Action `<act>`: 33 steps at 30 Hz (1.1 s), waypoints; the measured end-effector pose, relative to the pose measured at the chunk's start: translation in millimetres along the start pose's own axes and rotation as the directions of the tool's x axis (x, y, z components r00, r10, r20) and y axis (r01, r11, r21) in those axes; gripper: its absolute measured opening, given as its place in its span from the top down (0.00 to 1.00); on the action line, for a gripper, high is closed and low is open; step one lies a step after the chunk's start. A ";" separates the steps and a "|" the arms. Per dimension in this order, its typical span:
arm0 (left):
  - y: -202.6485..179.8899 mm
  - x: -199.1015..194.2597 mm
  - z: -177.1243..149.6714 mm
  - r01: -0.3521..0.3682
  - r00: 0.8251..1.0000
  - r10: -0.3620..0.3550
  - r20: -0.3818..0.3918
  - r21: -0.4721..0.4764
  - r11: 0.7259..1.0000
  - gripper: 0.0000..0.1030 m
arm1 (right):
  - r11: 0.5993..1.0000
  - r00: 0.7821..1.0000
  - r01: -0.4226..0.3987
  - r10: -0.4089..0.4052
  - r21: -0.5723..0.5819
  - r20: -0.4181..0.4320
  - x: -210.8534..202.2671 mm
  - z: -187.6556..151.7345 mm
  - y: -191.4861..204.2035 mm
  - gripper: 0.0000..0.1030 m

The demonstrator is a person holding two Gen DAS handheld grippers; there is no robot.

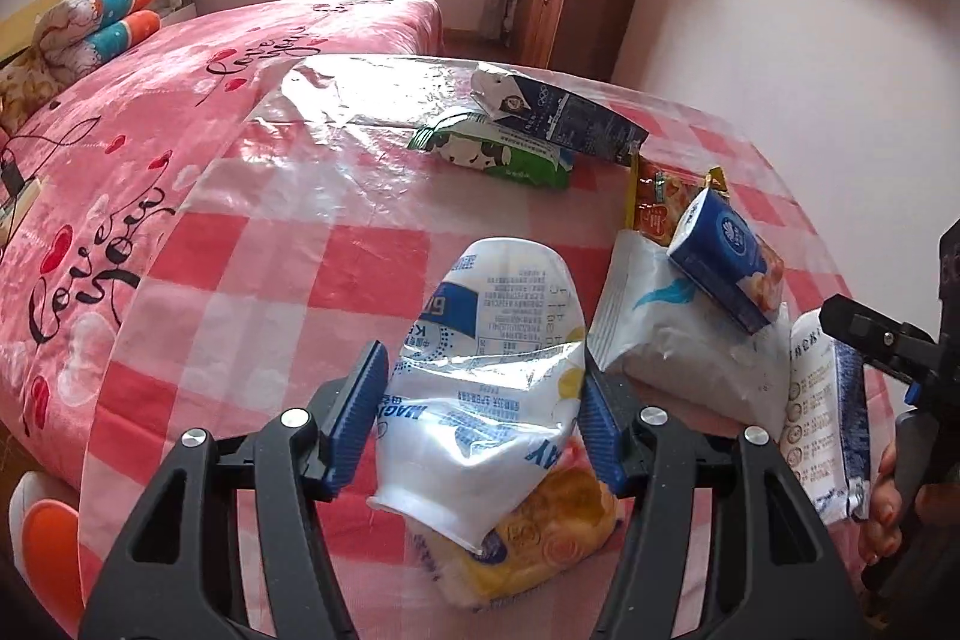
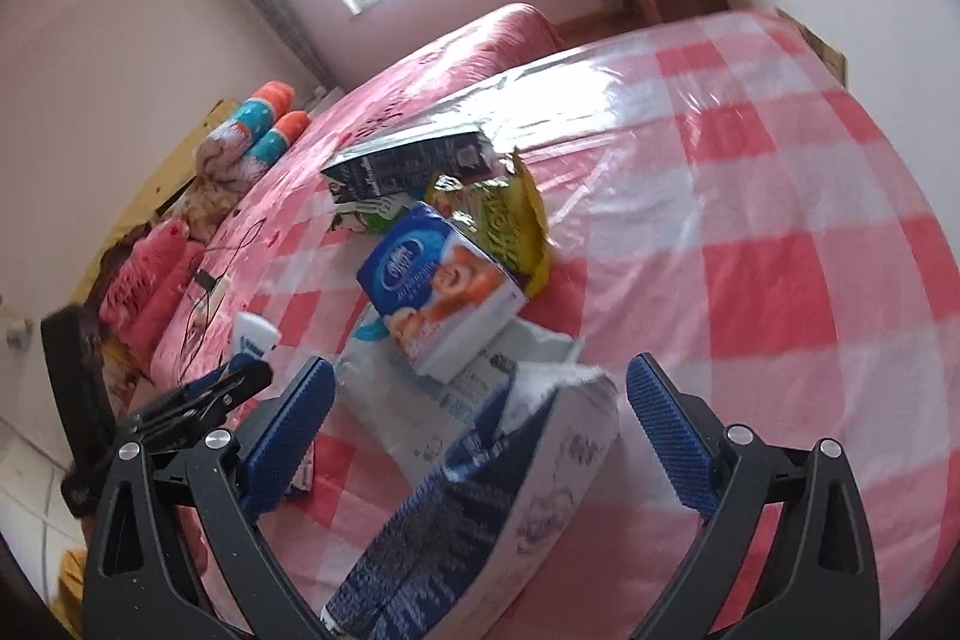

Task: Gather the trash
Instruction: 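Grasp the white milk carton with the right gripper and lift it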

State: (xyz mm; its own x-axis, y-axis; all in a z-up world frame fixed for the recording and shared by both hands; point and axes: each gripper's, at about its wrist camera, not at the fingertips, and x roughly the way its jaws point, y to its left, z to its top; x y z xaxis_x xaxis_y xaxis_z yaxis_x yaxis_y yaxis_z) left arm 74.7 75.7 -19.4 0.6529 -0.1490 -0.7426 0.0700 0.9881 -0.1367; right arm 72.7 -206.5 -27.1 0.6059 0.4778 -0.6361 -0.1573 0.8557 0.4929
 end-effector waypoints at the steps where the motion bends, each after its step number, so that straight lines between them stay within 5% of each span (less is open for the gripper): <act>1: 0.7 -1.5 -2.3 0.004 1.000 -0.004 0.001 -0.002 1.000 0.41 | 1.000 1.000 0.010 -0.010 0.004 -0.002 -1.1 -1.9 0.5 0.06; 10: 8.2 -16.6 -23.0 0.034 0.999 -0.034 0.009 -0.013 0.999 0.41 | 0.973 0.979 0.194 -0.200 -0.124 -0.040 -4.9 -34.6 16.3 0.06; 15: 11.6 -23.8 -30.5 0.050 0.999 -0.050 0.013 -0.015 0.999 0.41 | 0.977 0.978 0.204 -0.206 -0.065 -0.030 -30.7 -47.1 -4.5 0.06; 21: 13.0 -36.3 -42.4 0.056 0.998 -0.056 0.018 0.002 0.998 0.41 | 0.938 0.940 0.341 -0.341 -0.061 0.013 -57.5 -56.2 -19.6 0.06; 33: 22.8 -61.3 -66.2 0.066 0.998 -0.066 0.015 -0.009 0.998 0.41 | 0.929 0.935 0.355 -0.354 -0.099 0.031 -50.6 -69.9 -9.6 0.06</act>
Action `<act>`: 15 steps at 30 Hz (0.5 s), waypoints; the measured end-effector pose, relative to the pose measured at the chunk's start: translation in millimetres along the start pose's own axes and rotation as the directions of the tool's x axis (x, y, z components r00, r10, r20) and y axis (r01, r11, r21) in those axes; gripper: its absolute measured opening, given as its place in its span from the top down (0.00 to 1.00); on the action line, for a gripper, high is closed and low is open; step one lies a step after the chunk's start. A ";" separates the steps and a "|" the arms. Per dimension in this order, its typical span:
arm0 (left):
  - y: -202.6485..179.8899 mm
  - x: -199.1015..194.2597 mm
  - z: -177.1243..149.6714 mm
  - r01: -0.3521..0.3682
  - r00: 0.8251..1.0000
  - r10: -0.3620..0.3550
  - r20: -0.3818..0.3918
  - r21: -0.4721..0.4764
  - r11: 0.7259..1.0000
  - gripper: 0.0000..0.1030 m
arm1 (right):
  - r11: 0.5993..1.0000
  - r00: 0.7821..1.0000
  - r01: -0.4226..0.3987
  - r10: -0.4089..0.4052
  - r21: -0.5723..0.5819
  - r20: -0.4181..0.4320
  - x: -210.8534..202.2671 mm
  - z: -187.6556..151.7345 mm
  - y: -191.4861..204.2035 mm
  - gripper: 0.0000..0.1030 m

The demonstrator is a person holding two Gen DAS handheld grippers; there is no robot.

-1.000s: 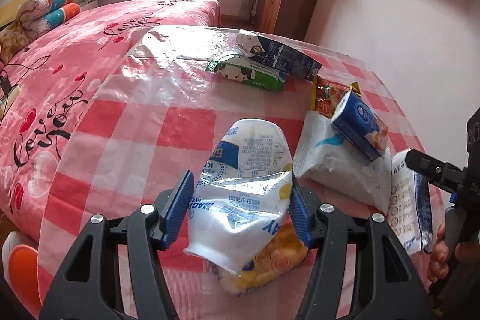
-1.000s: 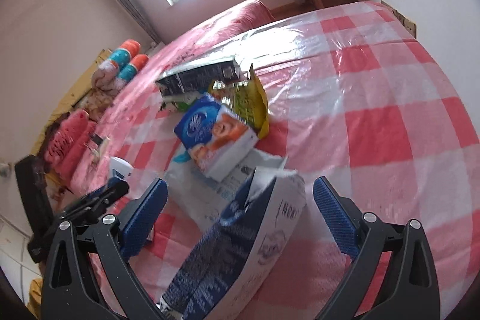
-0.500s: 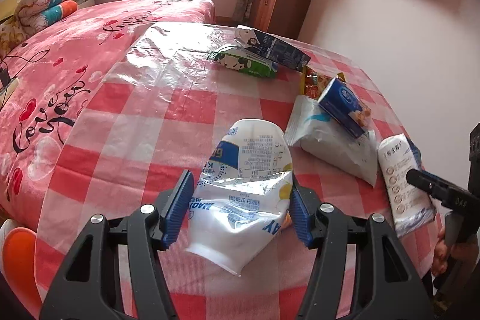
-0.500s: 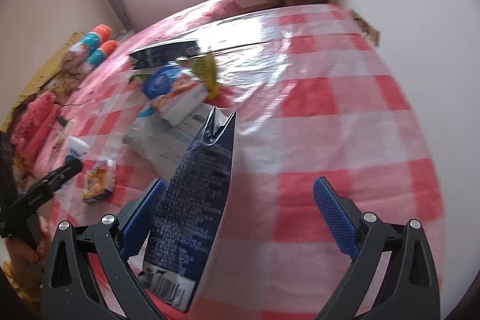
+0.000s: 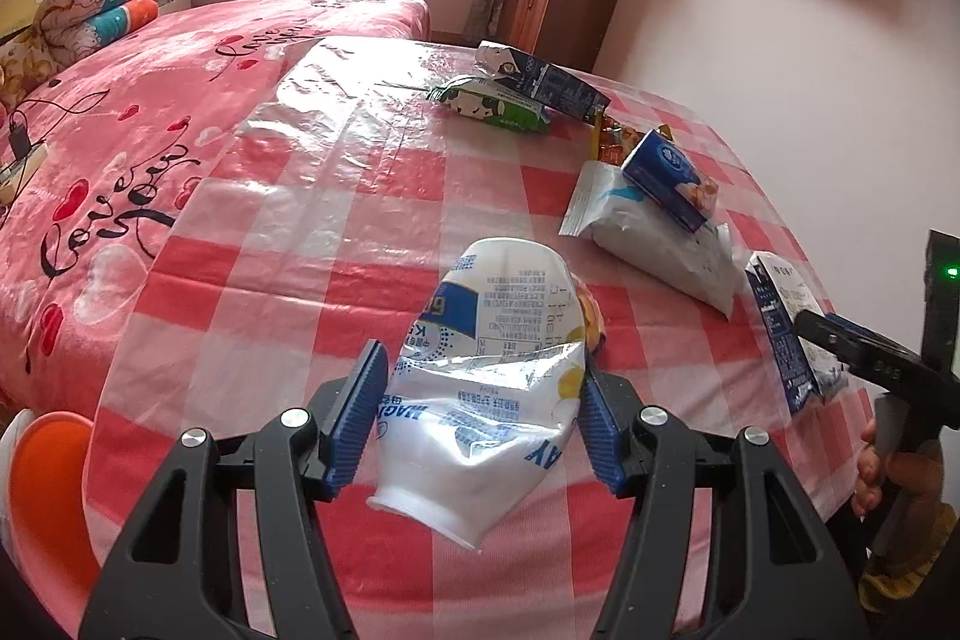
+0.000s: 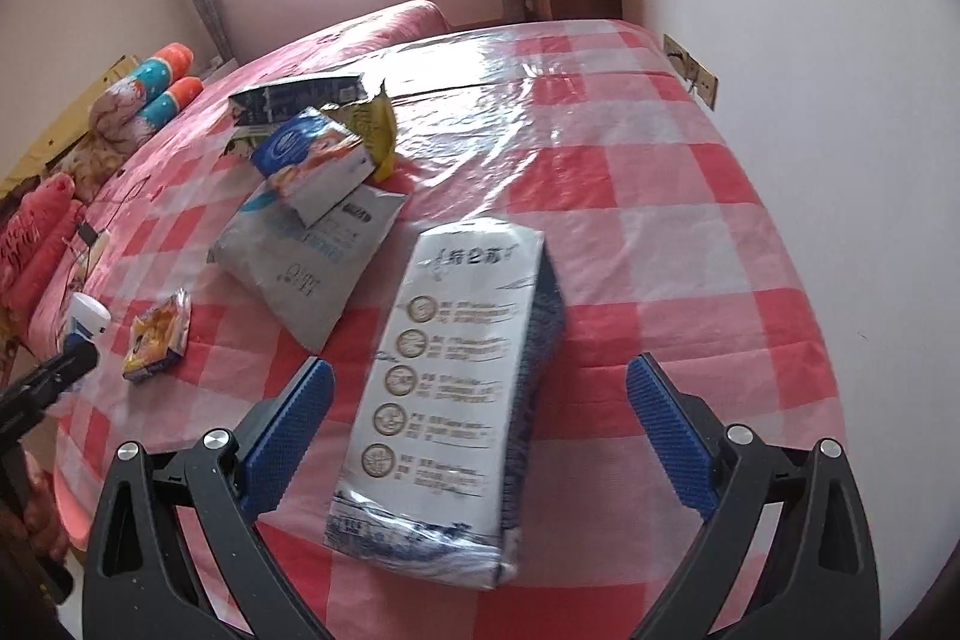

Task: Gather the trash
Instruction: 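Grasp the white milk carton with the right gripper and lift it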

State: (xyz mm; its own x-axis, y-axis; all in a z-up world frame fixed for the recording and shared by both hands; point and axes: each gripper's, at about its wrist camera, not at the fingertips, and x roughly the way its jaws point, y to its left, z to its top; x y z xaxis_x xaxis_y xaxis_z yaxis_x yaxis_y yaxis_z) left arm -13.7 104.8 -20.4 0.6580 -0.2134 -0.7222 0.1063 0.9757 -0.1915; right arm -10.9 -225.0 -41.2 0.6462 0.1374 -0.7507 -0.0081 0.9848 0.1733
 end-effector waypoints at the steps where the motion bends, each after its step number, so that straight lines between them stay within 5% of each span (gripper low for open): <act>1: 1.0 -2.5 -1.9 0.001 1.000 -0.001 0.000 -0.001 1.000 0.41 | 1.000 1.000 0.012 -0.012 -0.011 0.003 1.9 -0.6 2.1 0.06; 9: 5.4 -10.0 -15.1 0.003 1.000 -0.003 -0.007 -0.002 1.000 0.41 | 0.998 0.998 0.054 -0.055 -0.032 -0.012 15.4 -0.2 9.8 0.07; 15: 2.3 -13.9 -19.4 0.003 1.000 -0.004 0.001 0.017 1.000 0.41 | 0.988 0.992 0.124 -0.126 -0.095 -0.010 22.9 1.5 20.3 0.32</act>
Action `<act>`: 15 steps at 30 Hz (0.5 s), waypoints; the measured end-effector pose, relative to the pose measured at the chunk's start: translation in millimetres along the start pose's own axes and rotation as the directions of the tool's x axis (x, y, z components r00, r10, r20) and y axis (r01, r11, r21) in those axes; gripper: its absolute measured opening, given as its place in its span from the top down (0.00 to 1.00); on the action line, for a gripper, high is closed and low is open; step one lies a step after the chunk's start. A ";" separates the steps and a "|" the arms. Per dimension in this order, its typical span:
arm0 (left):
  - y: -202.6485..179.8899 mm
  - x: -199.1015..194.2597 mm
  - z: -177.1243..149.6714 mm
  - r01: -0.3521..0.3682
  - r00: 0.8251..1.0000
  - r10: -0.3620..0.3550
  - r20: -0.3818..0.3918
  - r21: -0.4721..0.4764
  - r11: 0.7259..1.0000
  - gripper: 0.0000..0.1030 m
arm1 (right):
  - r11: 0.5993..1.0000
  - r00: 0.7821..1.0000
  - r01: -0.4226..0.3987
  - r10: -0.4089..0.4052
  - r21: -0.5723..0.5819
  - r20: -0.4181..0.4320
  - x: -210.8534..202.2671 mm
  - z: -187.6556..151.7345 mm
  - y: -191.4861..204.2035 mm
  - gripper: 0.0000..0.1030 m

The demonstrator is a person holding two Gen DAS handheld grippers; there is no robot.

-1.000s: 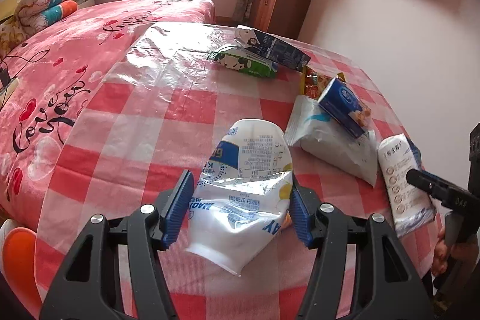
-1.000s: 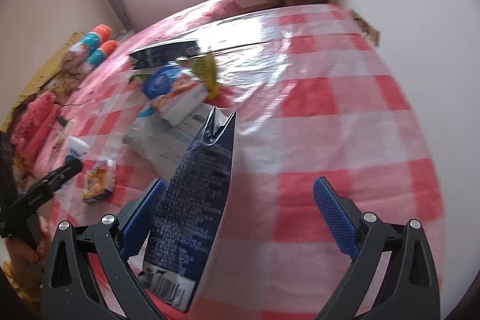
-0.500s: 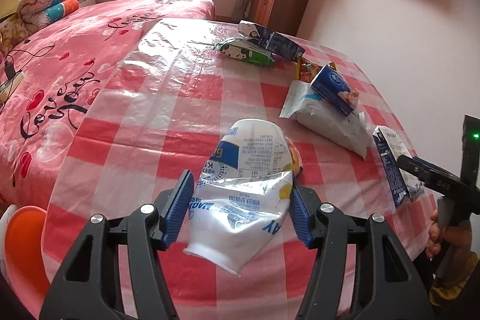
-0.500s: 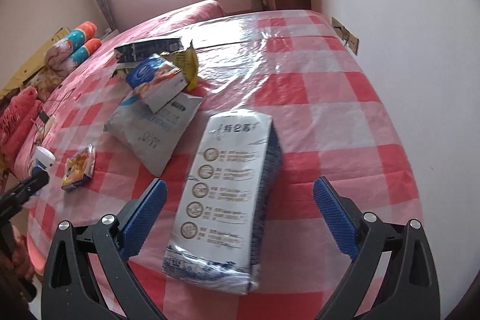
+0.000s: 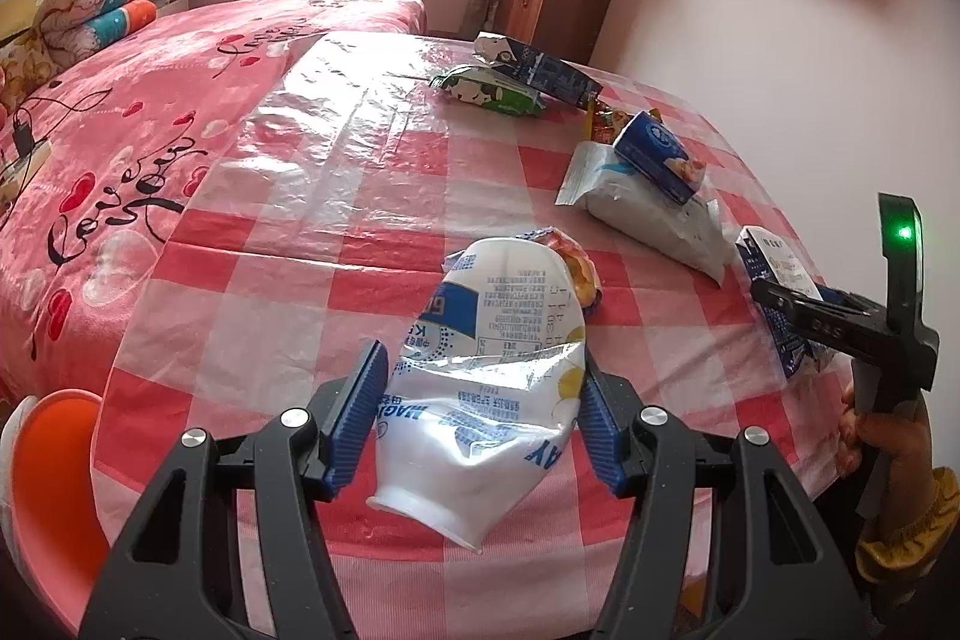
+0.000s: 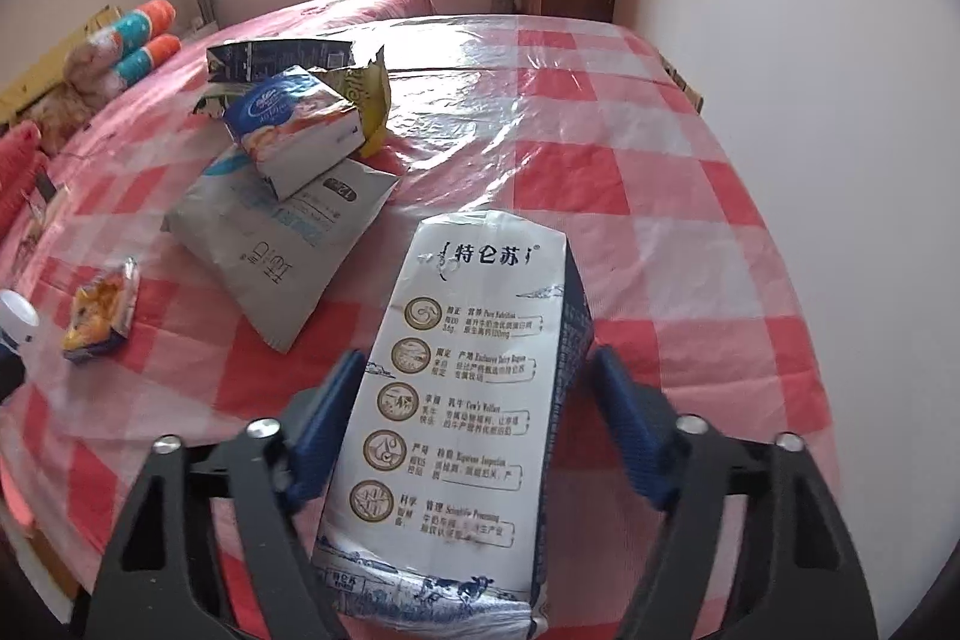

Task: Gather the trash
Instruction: 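Grasp the white milk carton with the right gripper and lift it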

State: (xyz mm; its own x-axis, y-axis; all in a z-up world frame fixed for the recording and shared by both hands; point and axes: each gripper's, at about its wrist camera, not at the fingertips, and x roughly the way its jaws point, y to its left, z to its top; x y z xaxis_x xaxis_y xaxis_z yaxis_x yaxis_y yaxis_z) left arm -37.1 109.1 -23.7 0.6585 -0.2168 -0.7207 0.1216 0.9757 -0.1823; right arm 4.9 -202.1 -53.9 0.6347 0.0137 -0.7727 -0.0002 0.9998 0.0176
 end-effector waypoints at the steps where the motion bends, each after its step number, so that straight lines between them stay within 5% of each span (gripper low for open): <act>1: -0.6 -1.2 -1.1 -0.001 1.000 0.001 0.003 0.005 1.000 0.41 | 1.000 1.000 0.004 -0.004 -0.004 0.001 -0.2 -0.4 0.6 0.36; 15: 6.2 -8.1 -15.7 0.009 1.000 -0.009 0.010 0.007 1.000 0.41 | 0.998 0.996 -0.056 0.055 0.011 0.063 -26.4 -5.6 5.2 0.44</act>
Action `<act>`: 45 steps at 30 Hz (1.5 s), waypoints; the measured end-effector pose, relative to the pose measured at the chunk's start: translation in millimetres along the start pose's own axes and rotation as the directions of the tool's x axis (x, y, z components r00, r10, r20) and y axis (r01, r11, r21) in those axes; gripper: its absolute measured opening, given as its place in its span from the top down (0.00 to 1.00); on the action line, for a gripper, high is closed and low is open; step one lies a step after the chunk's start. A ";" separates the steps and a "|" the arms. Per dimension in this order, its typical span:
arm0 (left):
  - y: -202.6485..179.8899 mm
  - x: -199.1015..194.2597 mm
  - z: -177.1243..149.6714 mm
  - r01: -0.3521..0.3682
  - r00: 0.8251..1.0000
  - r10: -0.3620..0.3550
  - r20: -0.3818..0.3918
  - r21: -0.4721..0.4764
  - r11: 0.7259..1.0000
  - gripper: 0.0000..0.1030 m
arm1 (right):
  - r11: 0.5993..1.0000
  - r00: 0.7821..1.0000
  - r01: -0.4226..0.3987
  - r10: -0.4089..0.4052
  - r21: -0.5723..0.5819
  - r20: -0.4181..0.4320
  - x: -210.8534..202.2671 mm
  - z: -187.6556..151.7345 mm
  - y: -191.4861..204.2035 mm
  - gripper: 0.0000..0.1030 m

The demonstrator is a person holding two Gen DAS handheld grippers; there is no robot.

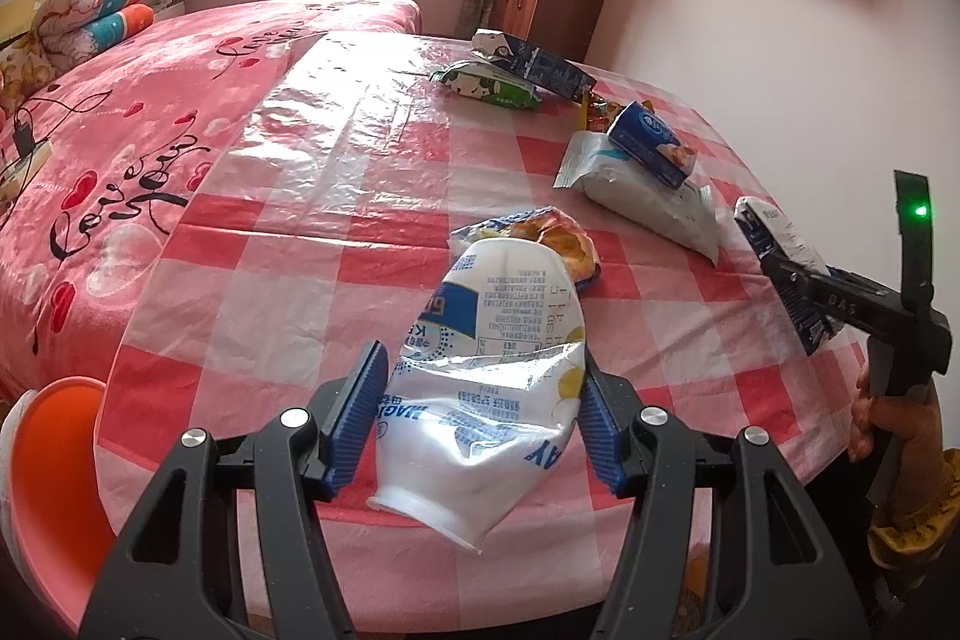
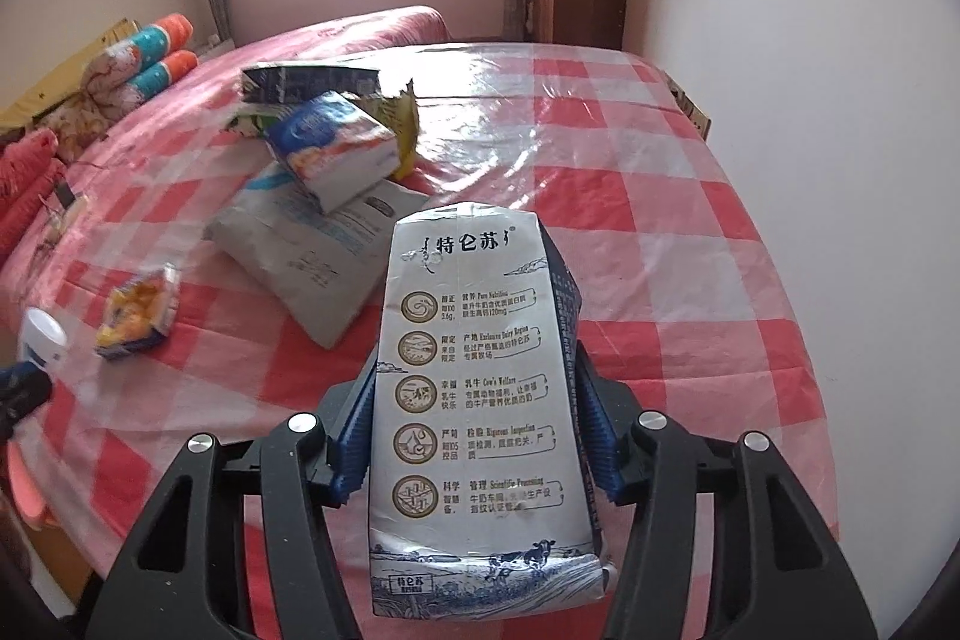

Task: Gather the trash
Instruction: 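Grasp the white milk carton with the right gripper and lift it, then carry the bottle and carton to the orange bucket and open the left gripper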

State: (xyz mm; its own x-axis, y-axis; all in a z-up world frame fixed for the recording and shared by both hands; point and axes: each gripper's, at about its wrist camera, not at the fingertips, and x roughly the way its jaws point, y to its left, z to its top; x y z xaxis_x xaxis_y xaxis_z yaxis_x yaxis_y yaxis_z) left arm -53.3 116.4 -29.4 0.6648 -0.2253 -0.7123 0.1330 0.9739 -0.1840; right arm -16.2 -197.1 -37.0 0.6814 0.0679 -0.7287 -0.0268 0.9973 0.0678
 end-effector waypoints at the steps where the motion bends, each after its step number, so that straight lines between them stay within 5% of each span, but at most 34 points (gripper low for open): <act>1: 0.9 -0.6 -0.8 -0.001 1.000 0.001 0.001 0.000 1.000 0.41 | 1.000 1.000 -0.012 0.012 0.006 0.004 -2.6 0.6 0.9 0.44; 13: 37.8 -22.9 -8.4 -0.052 0.998 0.055 0.042 -0.067 0.996 0.41 | 0.966 0.967 -0.254 0.254 -0.036 -0.007 -28.1 12.1 64.8 0.44; 19: 65.2 -35.3 -16.9 -0.093 0.994 0.100 0.051 -0.127 0.987 0.41 | 0.912 0.914 -0.405 0.399 -0.070 -0.077 -26.7 12.4 118.1 0.44; 29: 121.5 -60.0 -43.6 -0.205 0.975 0.218 0.032 -0.234 0.950 0.41 | 0.782 0.783 -0.611 0.572 -0.124 -0.246 -16.8 7.0 220.2 0.44; 35: 162.4 -72.2 -66.1 -0.319 0.944 0.331 -0.013 -0.297 0.900 0.41 | 0.692 0.707 -0.697 0.623 -0.186 -0.335 -16.9 1.7 285.8 0.44; 45: 215.3 -79.2 -98.1 -0.502 0.860 0.498 -0.111 -0.353 0.790 0.39 | 0.579 0.640 -0.765 0.634 -0.283 -0.434 -14.2 -12.6 378.8 0.44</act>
State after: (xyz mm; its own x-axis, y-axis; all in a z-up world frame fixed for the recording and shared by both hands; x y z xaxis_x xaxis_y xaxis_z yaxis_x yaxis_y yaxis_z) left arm -149.4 341.3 -79.0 0.5566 0.2879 -0.7793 -0.4882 0.8723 -0.0264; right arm -45.2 180.0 -9.5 0.1023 0.6873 -0.7191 -0.7437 0.5330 0.4036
